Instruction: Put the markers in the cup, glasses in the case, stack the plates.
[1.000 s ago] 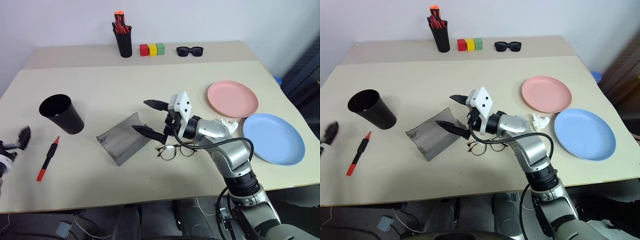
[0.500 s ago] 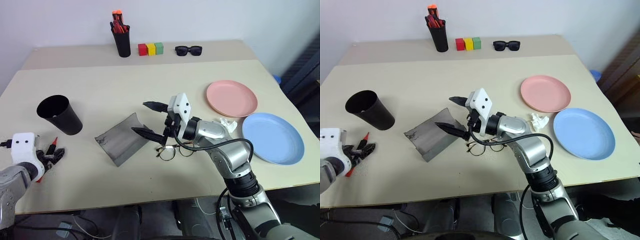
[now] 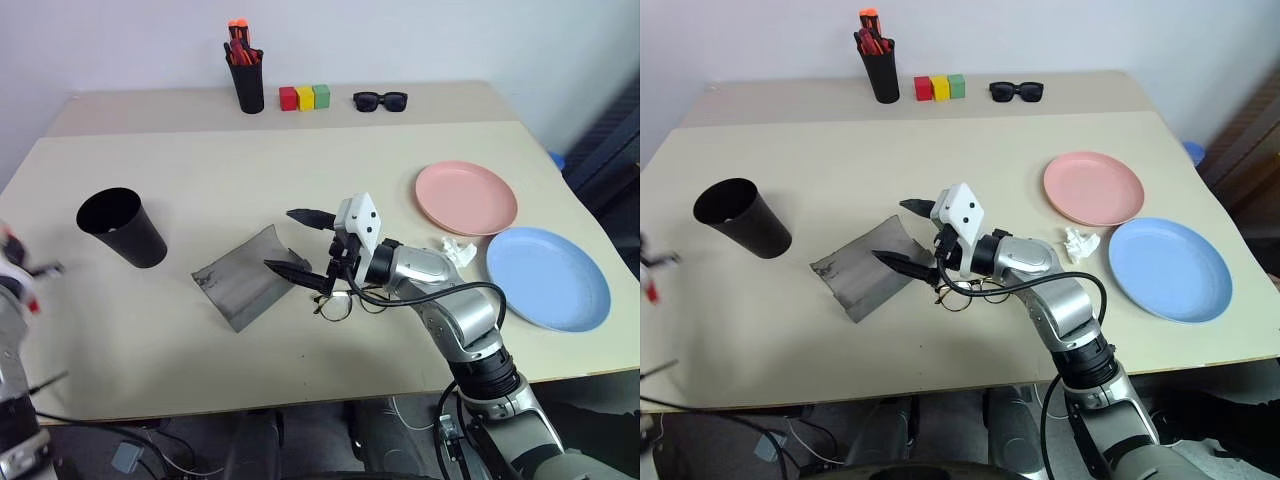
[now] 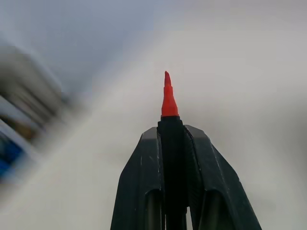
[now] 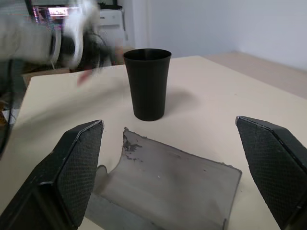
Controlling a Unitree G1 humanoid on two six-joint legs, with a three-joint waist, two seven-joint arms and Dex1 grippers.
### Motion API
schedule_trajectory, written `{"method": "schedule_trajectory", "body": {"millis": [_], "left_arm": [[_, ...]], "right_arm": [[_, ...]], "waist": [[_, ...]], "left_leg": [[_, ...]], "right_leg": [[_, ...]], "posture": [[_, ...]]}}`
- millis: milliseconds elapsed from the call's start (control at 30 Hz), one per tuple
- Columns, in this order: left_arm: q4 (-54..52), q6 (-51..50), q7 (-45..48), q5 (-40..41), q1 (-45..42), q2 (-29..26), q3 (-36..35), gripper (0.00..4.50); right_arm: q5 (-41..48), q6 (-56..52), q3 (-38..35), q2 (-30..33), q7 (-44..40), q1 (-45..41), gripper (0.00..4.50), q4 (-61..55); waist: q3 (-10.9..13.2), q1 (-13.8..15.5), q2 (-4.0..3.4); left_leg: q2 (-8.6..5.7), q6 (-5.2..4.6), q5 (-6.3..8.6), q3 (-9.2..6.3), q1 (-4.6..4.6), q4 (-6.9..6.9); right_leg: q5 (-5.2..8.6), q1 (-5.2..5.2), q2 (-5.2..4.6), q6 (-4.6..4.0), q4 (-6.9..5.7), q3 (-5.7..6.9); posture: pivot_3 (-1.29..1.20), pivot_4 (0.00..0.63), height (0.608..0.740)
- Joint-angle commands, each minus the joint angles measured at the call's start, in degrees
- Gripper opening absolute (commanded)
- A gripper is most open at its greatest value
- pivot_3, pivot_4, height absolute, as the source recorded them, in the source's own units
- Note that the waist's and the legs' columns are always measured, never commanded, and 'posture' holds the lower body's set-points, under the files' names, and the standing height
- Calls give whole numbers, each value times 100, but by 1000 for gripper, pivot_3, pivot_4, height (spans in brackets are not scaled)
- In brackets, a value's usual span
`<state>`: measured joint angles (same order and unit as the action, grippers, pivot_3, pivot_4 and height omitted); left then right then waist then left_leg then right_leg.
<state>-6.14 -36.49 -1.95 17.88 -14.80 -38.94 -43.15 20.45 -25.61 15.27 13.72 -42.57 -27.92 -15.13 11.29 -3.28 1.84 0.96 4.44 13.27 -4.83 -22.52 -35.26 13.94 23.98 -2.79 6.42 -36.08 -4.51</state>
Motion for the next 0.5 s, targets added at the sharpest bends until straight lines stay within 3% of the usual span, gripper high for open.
{"method": "schedule_trajectory", "body": {"millis": [33,133,267,500], "left_arm": [[-391,882,413,-40,-190,-213,103,26],[-957,1237,977,-8,-317,-355,730,26],[-1108,1563,1131,-105,-553,-92,1364,26],[-620,2094,1115,-365,-520,431,1692,26]], "right_arm": [[26,130,-10,-27,-42,-102,4500,-159],[13,169,-14,-35,-60,-128,4500,-118],[-2,191,-14,-54,-52,-126,4500,-93],[-29,227,-34,-46,-21,-102,4500,-105]], "waist": [[0,22,0],[1,74,-2],[1,76,-2],[2,44,-4]], "left_leg": [[0,0,0,2,0,1],[0,1,0,3,1,3],[0,9,-5,2,1,0],[4,7,-5,0,4,7]], "right_leg": [[0,0,-1,0,1,0],[0,1,1,0,-1,0],[2,-2,3,-5,-1,-1],[-2,5,11,2,-10,-2]], "posture": [[0,150,740],[0,150,740],[0,150,740],[0,150,740]]}}
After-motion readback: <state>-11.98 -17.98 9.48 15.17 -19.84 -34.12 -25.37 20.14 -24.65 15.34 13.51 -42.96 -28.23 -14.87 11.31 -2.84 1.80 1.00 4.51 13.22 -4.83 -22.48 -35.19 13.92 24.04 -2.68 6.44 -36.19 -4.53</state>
